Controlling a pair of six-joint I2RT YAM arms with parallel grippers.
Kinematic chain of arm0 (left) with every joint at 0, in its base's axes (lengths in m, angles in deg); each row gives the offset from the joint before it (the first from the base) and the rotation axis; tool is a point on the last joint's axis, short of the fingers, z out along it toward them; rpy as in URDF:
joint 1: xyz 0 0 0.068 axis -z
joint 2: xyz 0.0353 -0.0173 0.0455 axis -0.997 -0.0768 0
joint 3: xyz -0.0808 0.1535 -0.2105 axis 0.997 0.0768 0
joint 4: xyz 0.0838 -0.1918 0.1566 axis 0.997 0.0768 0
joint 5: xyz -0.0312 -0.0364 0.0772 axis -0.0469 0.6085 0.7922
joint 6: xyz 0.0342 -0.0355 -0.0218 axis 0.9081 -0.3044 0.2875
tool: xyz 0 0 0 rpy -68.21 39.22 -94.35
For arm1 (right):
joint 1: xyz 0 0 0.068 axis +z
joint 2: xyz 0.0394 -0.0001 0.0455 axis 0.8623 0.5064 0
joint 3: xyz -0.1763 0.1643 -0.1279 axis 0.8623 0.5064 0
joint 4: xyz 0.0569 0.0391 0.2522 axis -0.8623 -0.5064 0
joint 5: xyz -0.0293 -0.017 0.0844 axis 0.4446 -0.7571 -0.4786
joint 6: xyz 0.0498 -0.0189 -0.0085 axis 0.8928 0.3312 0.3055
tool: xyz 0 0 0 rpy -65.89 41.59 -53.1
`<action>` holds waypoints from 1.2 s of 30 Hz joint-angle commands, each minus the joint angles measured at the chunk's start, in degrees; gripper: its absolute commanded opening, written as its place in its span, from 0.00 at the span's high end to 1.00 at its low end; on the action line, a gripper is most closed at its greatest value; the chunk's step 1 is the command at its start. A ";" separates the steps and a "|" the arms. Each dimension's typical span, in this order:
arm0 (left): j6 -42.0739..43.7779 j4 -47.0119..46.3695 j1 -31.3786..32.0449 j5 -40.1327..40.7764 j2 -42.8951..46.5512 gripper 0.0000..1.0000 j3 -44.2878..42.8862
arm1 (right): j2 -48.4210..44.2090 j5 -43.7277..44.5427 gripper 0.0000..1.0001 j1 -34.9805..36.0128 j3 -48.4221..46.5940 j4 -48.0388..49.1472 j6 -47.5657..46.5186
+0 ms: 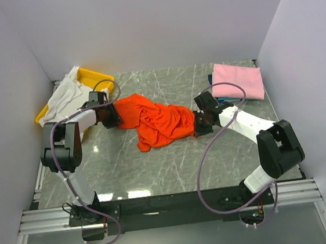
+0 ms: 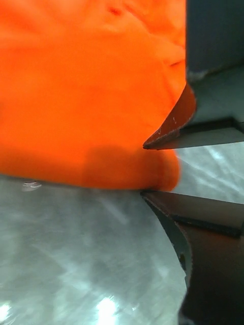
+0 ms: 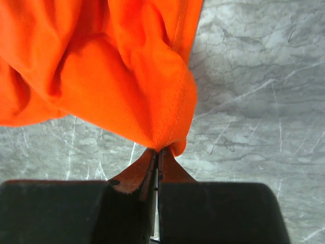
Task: Fold and stack the t-shirts
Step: Flatten the tshirt out
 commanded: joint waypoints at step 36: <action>3.45 13.58 1.19 14.65 16.00 0.62 4.22 | -4.07 0.12 1.00 -9.73 1.66 -1.87 -3.68</action>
